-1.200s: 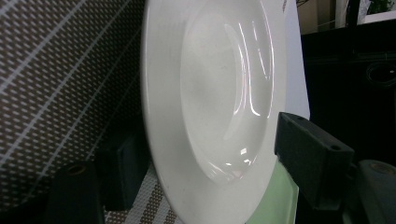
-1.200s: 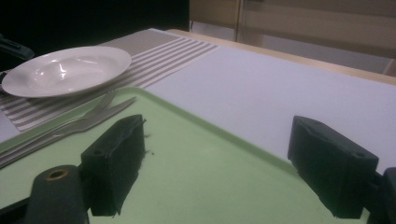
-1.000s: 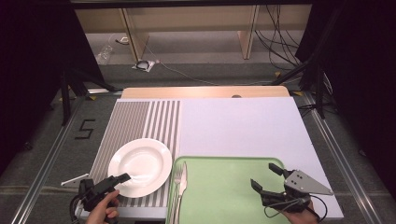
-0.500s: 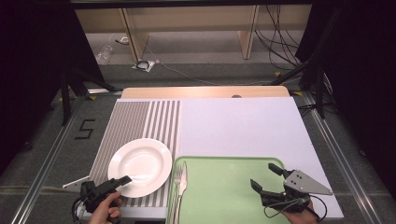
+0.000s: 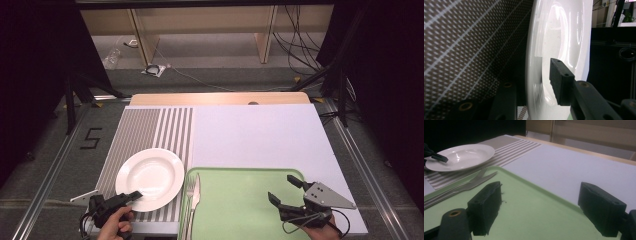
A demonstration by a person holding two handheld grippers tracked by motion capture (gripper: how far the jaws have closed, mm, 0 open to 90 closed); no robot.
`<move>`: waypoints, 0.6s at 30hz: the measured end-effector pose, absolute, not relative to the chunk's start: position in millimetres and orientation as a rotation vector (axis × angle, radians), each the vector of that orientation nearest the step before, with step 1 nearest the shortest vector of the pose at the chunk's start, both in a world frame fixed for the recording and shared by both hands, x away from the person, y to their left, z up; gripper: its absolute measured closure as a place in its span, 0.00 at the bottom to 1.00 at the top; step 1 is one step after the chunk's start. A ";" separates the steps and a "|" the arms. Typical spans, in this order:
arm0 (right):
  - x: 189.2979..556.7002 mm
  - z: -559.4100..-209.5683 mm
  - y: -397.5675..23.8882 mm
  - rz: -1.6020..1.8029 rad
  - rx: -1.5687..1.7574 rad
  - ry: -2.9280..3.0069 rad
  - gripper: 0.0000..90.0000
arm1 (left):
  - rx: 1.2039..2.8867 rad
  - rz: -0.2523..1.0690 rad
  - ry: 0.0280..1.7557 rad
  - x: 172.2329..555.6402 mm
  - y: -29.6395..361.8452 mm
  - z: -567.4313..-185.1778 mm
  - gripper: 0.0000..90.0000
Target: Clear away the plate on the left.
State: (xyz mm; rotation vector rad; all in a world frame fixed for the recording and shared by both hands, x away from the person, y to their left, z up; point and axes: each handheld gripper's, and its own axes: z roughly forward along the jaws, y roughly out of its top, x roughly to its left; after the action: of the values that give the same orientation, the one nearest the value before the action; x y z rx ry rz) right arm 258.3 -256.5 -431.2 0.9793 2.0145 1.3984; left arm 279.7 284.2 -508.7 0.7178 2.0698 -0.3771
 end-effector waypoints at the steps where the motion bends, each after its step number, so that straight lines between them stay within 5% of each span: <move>1: 257.9 -430.9 -256.8 1.390 0.984 2.019 0.22 | 0.718 -0.375 2.070 279.8 283.9 -508.7 0.78; 18: 258.1 -431.1 -256.8 1.391 0.985 2.020 0.22 | 0.683 -0.364 2.078 278.0 283.0 -511.5 0.89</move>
State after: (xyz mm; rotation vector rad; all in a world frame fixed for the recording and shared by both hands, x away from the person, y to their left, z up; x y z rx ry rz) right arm 258.1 -256.8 -431.1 0.9852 2.0198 1.3913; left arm 278.0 283.0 -511.5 0.6832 2.0778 -0.3636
